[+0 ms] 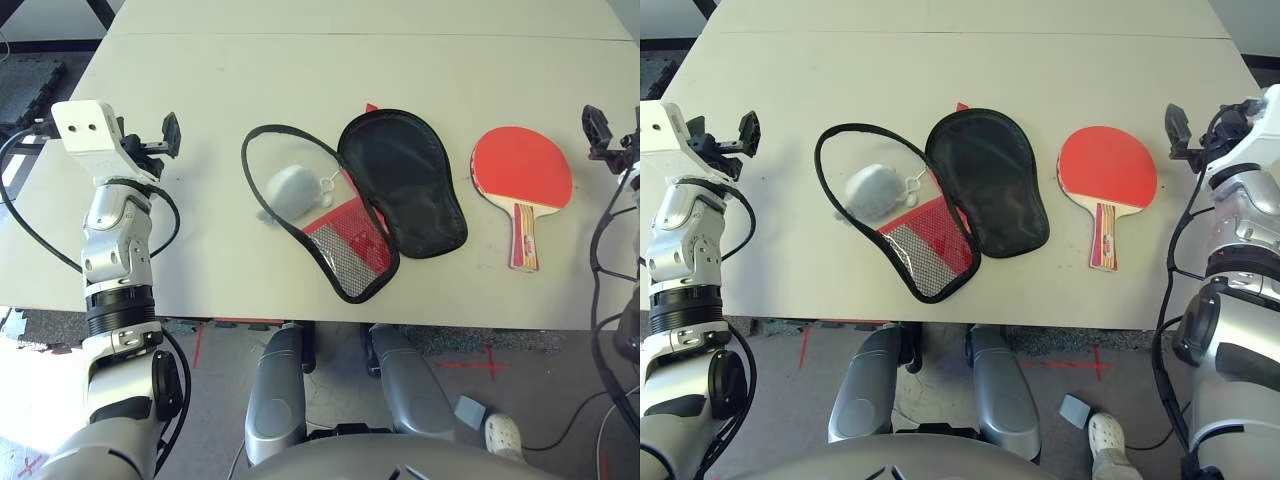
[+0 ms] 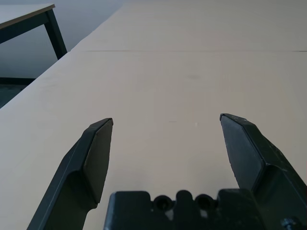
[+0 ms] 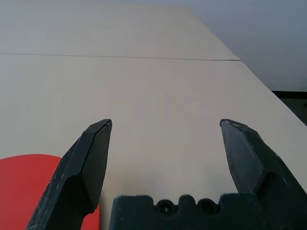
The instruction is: Store the ping-pong paddle in its case and zip it.
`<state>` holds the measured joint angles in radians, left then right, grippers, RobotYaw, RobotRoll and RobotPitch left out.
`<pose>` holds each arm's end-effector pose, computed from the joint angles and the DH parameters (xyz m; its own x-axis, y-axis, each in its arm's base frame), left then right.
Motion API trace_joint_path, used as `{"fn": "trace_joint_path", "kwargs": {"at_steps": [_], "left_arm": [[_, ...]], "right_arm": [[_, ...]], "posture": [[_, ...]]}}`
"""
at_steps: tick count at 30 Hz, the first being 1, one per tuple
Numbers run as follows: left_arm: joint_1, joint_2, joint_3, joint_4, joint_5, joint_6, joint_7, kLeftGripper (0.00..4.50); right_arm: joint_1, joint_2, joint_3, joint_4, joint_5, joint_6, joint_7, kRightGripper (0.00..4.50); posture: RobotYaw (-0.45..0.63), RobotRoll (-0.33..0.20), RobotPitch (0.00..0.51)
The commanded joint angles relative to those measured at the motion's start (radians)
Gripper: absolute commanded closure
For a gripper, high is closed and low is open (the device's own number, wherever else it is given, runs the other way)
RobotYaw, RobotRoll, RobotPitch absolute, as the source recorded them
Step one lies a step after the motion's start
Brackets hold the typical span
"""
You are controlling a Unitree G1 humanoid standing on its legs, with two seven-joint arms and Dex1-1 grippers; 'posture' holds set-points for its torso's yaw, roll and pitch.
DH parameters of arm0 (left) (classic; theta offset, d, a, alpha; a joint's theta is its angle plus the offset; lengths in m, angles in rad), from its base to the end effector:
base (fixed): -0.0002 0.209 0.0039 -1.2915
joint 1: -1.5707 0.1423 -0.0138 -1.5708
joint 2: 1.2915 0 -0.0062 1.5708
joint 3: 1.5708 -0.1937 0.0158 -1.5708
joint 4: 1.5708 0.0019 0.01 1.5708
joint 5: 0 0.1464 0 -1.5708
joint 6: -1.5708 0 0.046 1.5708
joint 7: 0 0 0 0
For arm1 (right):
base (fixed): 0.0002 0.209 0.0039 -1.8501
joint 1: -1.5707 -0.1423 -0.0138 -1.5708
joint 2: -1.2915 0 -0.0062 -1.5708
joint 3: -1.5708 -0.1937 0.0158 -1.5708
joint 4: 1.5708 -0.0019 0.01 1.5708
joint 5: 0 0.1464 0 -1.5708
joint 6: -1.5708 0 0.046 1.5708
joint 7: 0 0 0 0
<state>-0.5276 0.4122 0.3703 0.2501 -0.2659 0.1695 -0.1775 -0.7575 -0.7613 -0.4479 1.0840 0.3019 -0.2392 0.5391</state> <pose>0.2934 0.2797 0.1524 0.9675 0.1187 0.2231 -0.1163 0.9929 -0.0238 0.2836 -0.3906 0.1541 0.9685 -0.1387 0.2066 0.1496 0.9880 -0.0378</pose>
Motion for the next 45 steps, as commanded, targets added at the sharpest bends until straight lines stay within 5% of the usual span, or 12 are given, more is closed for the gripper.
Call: {"fn": "trace_joint_path", "kwargs": {"at_steps": [1, 10, 23, 28, 37, 45], "left_arm": [[-0.014, -0.008, -0.013, 0.027, 0.004, -0.012, 0.000, 0.00], [-0.117, 0.031, -0.044, -0.038, -0.024, 0.047, -0.051, 0.00], [-0.264, 0.098, -0.244, -0.402, -0.309, 0.575, -0.361, 0.00], [-0.258, 0.129, -0.325, -0.472, -0.384, 0.695, -0.486, 0.00], [-0.272, 0.157, -0.421, -0.458, -0.406, 0.730, -0.644, 0.00], [-0.295, 0.131, -0.457, -0.413, -0.377, 0.698, -0.678, 0.00]], "right_arm": [[0.043, -0.009, -0.025, -0.004, 0.017, -0.017, -0.001, 0.02], [0.034, 0.011, -0.006, -0.027, 0.022, 0.006, 0.003, 0.02], [0.076, 0.083, 0.017, -0.244, 0.043, 0.175, -0.002, 0.02], [0.142, 0.106, 0.008, -0.530, 0.084, 0.445, -0.106, 0.02], [0.265, 0.084, -0.007, -1.302, 0.224, 1.270, -0.391, 0.02], [0.224, 0.092, -0.035, -1.613, 0.257, 1.826, -0.471, 0.02]], "posture": [[-0.04, 0.000, 0.300], [-0.04, 0.000, 0.316], [-0.08, 0.000, 0.323], [-0.14, 0.000, 0.332], [-0.23, 0.000, 0.327], [-0.28, 0.000, 0.329]]}}
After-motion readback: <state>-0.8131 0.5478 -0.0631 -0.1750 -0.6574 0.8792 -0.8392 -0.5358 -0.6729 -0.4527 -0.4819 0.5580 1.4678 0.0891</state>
